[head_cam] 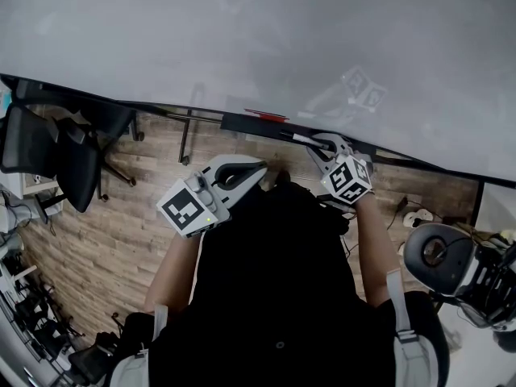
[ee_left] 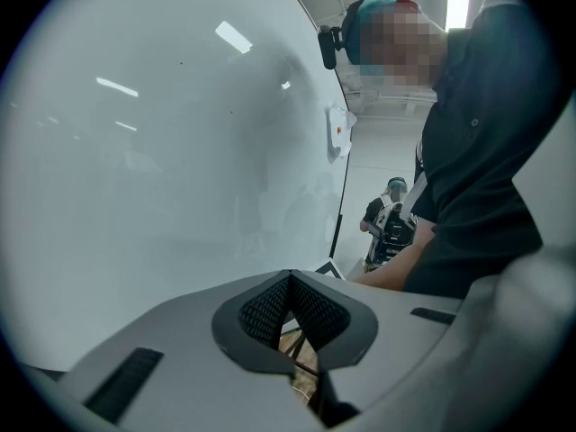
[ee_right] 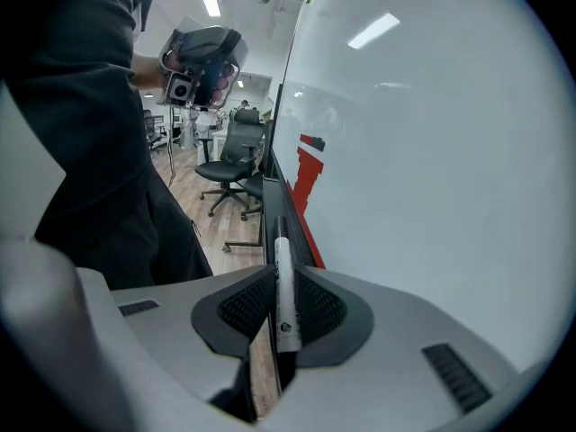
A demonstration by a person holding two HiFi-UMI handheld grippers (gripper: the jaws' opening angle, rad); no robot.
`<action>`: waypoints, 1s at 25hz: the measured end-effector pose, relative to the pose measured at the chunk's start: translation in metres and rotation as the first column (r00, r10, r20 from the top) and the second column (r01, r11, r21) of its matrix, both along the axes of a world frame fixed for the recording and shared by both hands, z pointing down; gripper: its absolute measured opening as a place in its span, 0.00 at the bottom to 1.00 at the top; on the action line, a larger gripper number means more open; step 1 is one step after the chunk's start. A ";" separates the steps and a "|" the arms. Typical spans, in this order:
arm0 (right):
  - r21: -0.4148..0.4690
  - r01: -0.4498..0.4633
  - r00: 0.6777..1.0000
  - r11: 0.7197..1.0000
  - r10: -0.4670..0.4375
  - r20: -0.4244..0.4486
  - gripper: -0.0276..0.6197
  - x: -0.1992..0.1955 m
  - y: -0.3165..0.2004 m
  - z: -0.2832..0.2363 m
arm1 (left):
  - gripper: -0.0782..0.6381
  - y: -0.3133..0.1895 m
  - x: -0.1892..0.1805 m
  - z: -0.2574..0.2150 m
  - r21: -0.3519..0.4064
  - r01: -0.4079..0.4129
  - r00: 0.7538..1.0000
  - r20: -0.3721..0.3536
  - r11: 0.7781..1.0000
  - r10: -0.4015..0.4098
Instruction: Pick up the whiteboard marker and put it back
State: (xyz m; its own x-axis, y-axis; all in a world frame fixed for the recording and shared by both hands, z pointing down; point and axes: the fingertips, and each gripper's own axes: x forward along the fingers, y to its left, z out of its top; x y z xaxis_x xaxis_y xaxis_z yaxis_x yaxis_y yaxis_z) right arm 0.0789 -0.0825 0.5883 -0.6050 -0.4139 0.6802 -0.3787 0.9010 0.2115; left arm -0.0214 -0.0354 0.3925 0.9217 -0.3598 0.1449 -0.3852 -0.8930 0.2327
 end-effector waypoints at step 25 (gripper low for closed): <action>0.185 -0.045 0.924 0.982 -0.030 0.382 0.09 0.007 0.011 -0.172 | 0.13 -0.004 0.027 -0.012 0.032 -0.093 0.995 -0.017 0.995 0.094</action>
State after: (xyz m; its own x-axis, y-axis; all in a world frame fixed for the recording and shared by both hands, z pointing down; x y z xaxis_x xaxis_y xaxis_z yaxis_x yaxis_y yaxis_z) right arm 0.0854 -0.0714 0.4162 -0.7991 -0.5163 0.3079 -0.4709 0.8560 0.2135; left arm 0.0059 -0.0392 0.3807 0.9539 -0.2762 0.1172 -0.2957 -0.9318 0.2107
